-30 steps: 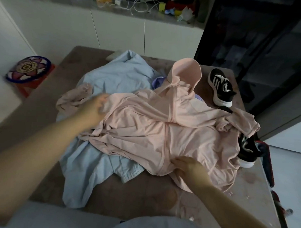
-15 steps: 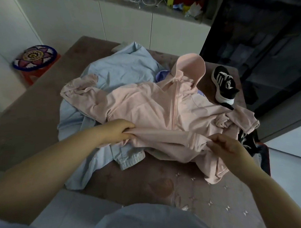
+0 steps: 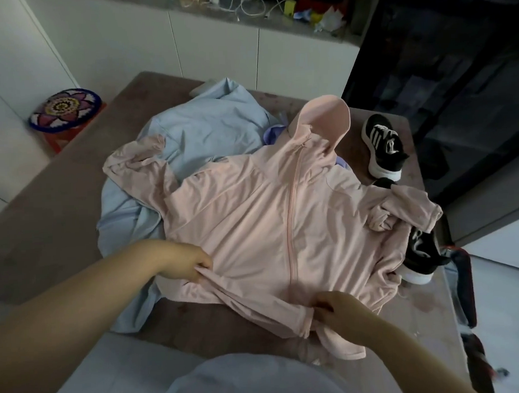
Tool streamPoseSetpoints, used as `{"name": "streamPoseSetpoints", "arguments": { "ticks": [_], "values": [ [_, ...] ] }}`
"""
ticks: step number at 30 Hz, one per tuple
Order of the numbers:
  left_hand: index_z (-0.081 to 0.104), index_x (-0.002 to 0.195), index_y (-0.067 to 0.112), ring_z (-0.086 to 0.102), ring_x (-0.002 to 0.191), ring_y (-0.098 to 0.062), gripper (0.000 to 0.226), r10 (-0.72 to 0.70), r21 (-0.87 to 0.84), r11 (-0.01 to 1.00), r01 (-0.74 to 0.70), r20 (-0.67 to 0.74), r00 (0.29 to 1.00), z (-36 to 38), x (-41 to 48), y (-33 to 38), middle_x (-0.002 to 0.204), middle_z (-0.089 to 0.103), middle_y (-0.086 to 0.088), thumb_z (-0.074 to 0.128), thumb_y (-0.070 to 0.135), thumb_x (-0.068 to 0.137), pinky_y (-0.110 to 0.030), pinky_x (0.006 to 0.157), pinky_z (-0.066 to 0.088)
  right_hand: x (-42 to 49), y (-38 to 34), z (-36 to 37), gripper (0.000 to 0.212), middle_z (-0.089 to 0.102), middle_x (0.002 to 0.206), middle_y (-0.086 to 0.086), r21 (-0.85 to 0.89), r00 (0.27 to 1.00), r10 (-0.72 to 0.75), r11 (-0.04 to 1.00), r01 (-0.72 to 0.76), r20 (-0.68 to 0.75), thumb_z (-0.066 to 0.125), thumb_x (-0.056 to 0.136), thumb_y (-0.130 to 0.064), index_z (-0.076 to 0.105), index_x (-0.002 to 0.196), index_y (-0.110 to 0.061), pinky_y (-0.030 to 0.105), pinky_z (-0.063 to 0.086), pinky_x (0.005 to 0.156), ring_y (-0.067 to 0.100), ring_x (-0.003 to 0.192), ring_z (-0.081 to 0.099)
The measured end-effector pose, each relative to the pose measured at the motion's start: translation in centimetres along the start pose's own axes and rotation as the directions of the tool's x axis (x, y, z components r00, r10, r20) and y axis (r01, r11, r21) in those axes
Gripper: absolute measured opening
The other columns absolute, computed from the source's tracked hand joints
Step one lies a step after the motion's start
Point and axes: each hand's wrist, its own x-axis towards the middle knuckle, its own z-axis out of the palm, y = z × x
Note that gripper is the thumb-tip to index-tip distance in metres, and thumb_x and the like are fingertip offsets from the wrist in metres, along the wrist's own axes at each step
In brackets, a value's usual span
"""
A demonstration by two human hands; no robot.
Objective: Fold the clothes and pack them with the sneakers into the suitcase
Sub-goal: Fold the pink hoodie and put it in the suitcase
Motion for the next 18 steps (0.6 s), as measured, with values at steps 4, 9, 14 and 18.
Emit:
{"name": "streamPoseSetpoints", "arguments": {
  "ticks": [4,9,14,18],
  "values": [
    [0.056,0.118,0.027,0.054,0.083,0.002,0.039,0.05,-0.14,0.989,-0.041,0.06,0.997,-3.2,0.2,1.2,0.107,0.057,0.011,0.069,0.027,0.082,-0.014,0.078,0.043,0.5,0.3,-0.8,0.023,0.065,0.096,-0.013,-0.054,0.992,-0.105,0.993,0.108,0.066,0.053,0.09,-0.02,0.065,0.109,-0.019,0.016,0.039,0.078,0.007,0.095,0.058],
    [0.061,0.108,0.012,0.057,0.072,0.002,0.027,0.091,-0.284,0.928,-0.243,-0.46,0.883,-10.8,2.5,2.2,0.092,0.062,0.0,0.067,0.008,0.083,-0.007,0.072,0.042,3.3,0.5,-7.5,0.016,0.062,0.086,-0.013,0.063,0.988,-0.018,0.998,0.028,-0.155,0.057,0.089,-0.019,0.068,0.1,-0.021,0.012,0.042,0.071,0.005,0.081,0.058],
    [0.057,0.119,0.008,0.059,0.1,-0.024,0.035,-0.011,-0.269,0.932,-0.242,-0.69,0.724,-17.5,7.2,3.8,0.113,0.063,-0.011,0.065,0.012,0.084,-0.028,0.09,0.043,7.8,0.9,-15.6,0.01,0.063,0.085,-0.007,0.175,0.906,0.055,0.984,0.021,-0.419,0.06,0.088,-0.014,0.067,0.091,-0.02,0.014,0.043,0.066,0.011,0.075,0.061],
    [0.046,0.13,0.005,0.051,0.117,-0.031,0.049,-0.03,-0.193,0.968,-0.163,-0.728,0.685,-19.6,11.4,4.7,0.132,0.051,-0.014,0.064,0.015,0.085,-0.031,0.094,0.039,12.0,2.1,-19.8,0.02,0.062,0.096,0.0,0.19,0.856,0.144,0.98,-0.055,-0.496,0.059,0.089,-0.016,0.064,0.108,-0.013,0.02,0.039,0.062,0.013,0.077,0.054]
  ]
}}
